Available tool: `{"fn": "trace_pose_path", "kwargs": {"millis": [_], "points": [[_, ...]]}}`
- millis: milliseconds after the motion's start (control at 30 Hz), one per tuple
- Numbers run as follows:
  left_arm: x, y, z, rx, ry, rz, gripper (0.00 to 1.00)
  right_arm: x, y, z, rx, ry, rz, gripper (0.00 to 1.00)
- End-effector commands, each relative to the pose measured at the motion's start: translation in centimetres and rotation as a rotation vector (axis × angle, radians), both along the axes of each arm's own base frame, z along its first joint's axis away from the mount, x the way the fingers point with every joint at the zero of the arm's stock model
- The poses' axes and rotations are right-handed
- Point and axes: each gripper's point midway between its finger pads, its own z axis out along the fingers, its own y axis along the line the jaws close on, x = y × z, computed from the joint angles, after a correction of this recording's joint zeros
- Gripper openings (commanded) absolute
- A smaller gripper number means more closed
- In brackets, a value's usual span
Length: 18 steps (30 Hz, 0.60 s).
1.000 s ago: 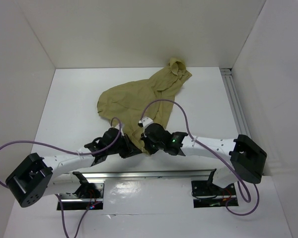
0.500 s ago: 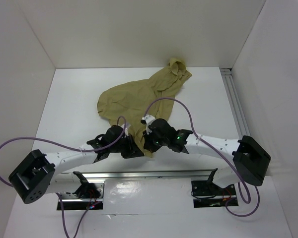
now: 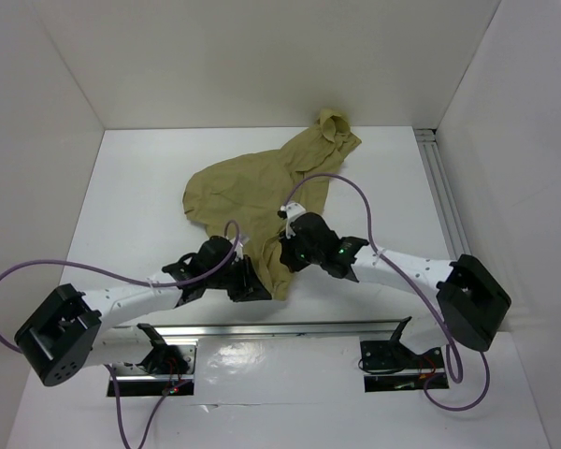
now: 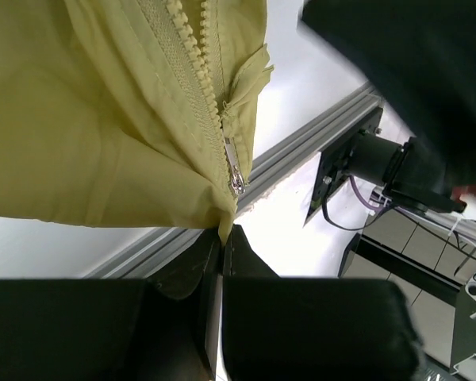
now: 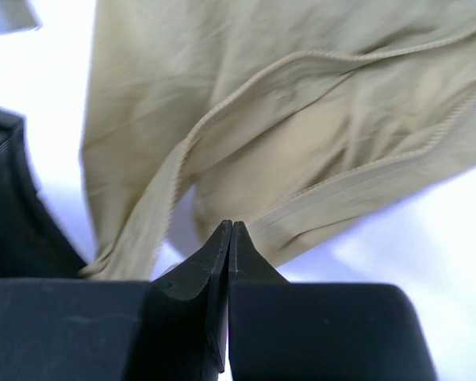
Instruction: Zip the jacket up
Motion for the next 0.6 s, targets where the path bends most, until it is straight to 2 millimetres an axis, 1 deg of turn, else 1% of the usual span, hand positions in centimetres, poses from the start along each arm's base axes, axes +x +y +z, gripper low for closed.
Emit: {"fn": "trace_pose_path", "kwargs": {"millis": [0,33,67,100,133,167,200,233,267,300,333,367,400,433,467,500,567], "points": [[-0.8,0.0,0.6,-0.021,-0.020,-0.042,0.00,2.1,1.1,1.9,0.075,-0.065,-0.040,0.00],[-1.0,0.2,0.2,-0.015,-0.013,-0.042,0.00,2.4,0.8,1.9,0.075,-0.066,-0.051,0.00],[-1.0,0.2,0.2,-0.017,-0.006,-0.037,0.00,2.5,1.0,2.1,0.084,-0.074,-0.051,0.00],[-1.0,0.2,0.2,-0.017,-0.006,-0.037,0.00,2.3,1.1,2.1,0.091,-0.066,-0.037,0.00],[-1.1,0.3,0.4,-0.017,-0.006,-0.037,0.00,2.0,1.4,2.2,0.107,-0.047,-0.012,0.00],[-1.1,0.6,0.0,-0.010,0.002,-0.028,0.00,1.6,1.6,1.8,0.105,-0.036,0.021,0.00],[-1.1,0.6,0.2,-0.016,-0.005,-0.028,0.00,1.2,1.8,1.8,0.103,-0.040,0.061,0.00],[-1.3,0.8,-0.1,-0.011,0.011,-0.021,0.00,0.0,2.1,1.3,0.111,-0.012,0.125,0.00],[-1.0,0.9,-0.1,-0.011,0.011,-0.010,0.00,-0.4,2.4,1.4,0.118,-0.007,0.162,0.05],[-1.2,1.1,-0.3,-0.011,0.011,-0.010,0.00,-1.1,2.3,0.6,0.100,0.017,0.196,0.10],[-1.2,1.1,-0.3,-0.011,0.011,-0.010,0.00,-1.5,1.7,-0.5,0.063,0.042,0.222,0.13],[-1.2,1.1,-0.3,-0.011,0.011,-0.010,0.00,-2.2,1.9,-0.9,0.060,0.070,0.268,0.17],[-1.1,1.4,-0.6,-0.005,0.018,0.001,0.00,-2.6,1.9,-1.9,0.038,0.101,0.290,0.19],[-1.1,1.4,-0.6,-0.005,0.018,0.001,0.00,-3.0,1.8,-2.5,0.016,0.118,0.329,0.22],[-1.2,1.4,-0.6,-0.008,0.014,-0.013,0.00,-3.2,1.9,-2.9,0.007,0.136,0.346,0.22],[-1.3,1.4,-0.6,-0.008,0.014,-0.013,0.00,-3.3,1.7,-3.9,-0.003,0.163,0.360,0.24],[-1.3,1.4,-0.6,-0.008,0.014,-0.013,0.00,-3.5,1.8,-4.4,-0.016,0.172,0.387,0.25]]}}
